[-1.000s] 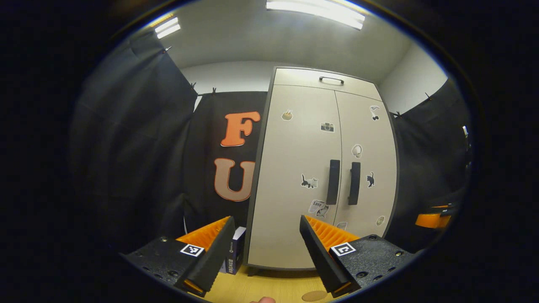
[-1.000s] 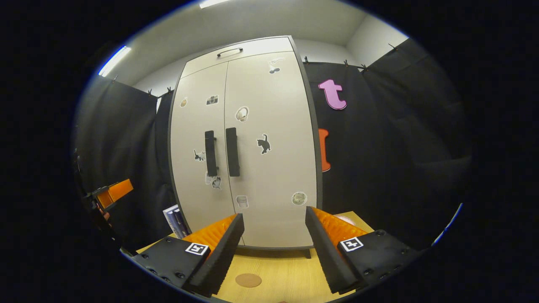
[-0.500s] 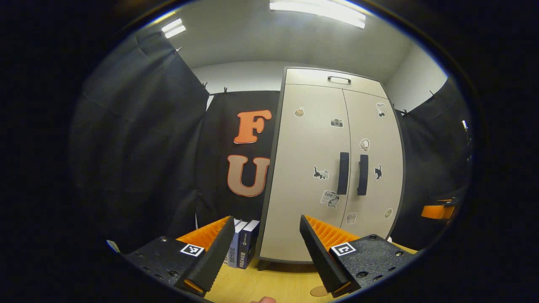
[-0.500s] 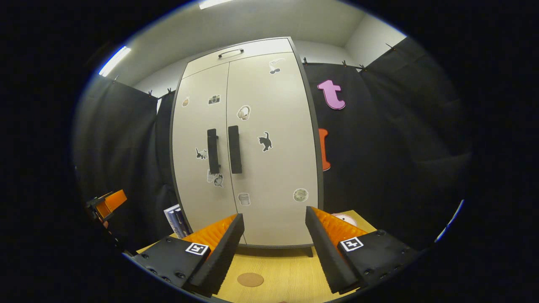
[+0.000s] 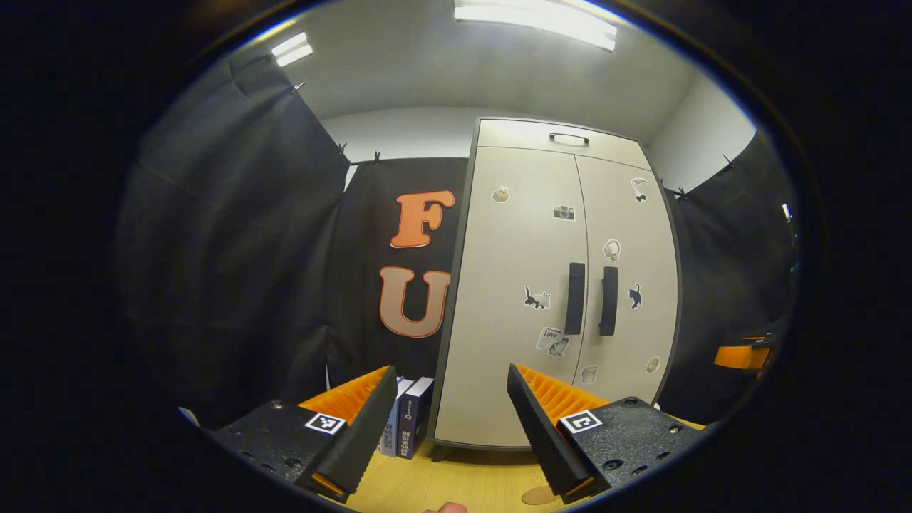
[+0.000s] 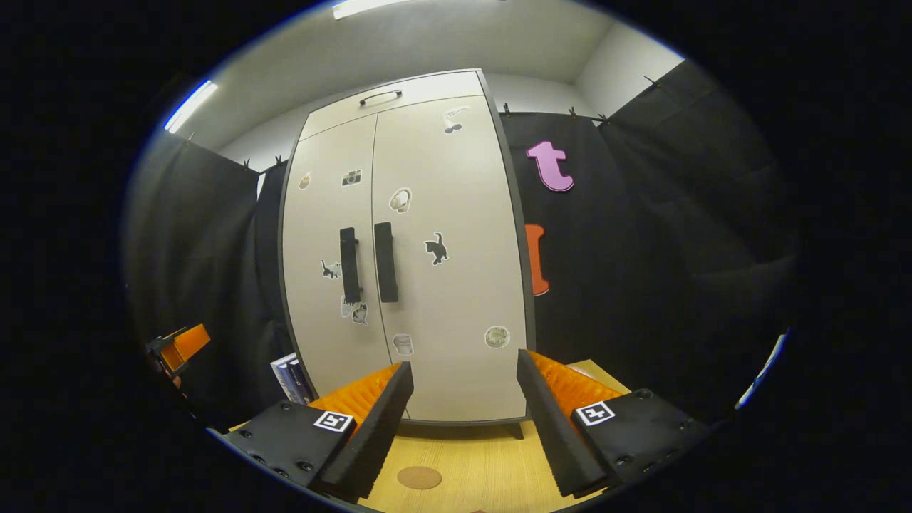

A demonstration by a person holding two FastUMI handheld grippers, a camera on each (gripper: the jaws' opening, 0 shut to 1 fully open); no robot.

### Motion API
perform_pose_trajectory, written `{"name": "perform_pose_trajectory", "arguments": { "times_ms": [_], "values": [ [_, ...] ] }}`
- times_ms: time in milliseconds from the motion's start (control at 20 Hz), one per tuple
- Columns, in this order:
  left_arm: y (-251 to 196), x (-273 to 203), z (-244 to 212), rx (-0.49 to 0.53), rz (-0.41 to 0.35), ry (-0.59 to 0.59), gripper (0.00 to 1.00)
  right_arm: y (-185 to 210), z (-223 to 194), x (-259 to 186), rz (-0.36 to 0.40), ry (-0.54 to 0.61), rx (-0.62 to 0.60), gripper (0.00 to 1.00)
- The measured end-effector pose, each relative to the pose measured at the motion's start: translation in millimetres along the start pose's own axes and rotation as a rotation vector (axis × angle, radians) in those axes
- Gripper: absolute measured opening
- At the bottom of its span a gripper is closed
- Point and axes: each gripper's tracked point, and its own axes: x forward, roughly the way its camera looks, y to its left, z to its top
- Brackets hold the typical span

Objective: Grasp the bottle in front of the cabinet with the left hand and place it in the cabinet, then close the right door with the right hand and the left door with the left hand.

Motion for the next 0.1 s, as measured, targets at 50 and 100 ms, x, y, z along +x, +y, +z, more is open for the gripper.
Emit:
{"name": "perform_pose_trajectory", "arguments": {
  "times_ms": [50,100],
  "values": [
    [-1.4,0.1,-1.9,-0.001,-0.002,0.003,0.94,-0.3,-0.4,0.4,-0.001,0.001,0.002,0.97],
    [-1.8,0.9,-2.4,-0.003,-0.004,0.005,0.94,-0.9,-1.0,1.3,-0.001,0.001,0.005,0.97]
  ]
}}
